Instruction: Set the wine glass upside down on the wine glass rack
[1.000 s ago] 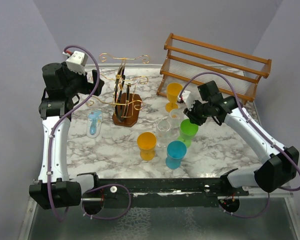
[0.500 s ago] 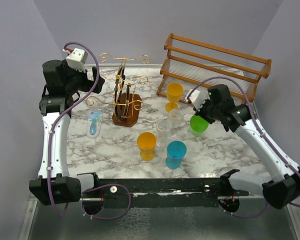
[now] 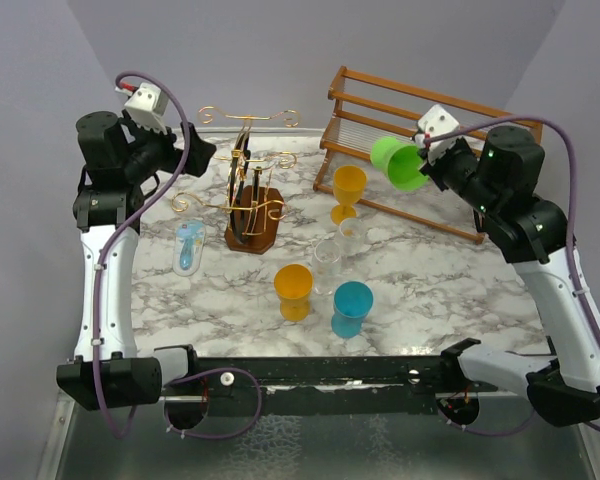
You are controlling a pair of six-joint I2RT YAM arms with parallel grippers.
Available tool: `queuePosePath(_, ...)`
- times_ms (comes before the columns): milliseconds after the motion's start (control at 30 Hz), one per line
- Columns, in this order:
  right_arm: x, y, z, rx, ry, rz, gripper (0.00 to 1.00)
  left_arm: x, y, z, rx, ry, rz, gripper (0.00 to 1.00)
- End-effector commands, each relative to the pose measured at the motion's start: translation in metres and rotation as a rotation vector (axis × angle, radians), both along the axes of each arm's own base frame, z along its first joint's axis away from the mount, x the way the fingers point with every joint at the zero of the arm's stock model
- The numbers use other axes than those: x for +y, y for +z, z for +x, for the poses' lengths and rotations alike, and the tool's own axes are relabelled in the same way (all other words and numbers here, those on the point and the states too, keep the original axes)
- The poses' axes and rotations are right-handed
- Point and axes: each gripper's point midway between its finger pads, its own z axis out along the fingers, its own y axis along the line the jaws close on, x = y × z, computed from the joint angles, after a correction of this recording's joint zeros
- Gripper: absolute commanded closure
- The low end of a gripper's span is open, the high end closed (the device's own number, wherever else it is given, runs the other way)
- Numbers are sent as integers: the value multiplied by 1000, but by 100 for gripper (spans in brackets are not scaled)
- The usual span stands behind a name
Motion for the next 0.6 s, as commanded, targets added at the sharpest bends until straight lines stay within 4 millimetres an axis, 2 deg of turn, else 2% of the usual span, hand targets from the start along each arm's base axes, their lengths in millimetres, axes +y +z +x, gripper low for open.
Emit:
queuePosePath(0,46,64,3,-107,186,226,99,-42,31,-8,-77,-160,-67,3)
queuePosePath(133,79,85,2,-73,322,362,99,-77,35,-6,-72,-261,-122,4)
queuePosePath(233,97,89,6,-28,383,434,99,-102,42,-8,-72,-340,-176,5)
queuePosePath(333,110,90,11,16,420,487,99,-116,43,-3,-48,-378,-236,5)
queuePosePath(467,120,90,14,67,449,539,99,-129,35,2,8,-401,-310,8)
queuePosePath(567,124,90,14,85,461,553,99,-138,25,3,53,-412,-363,15)
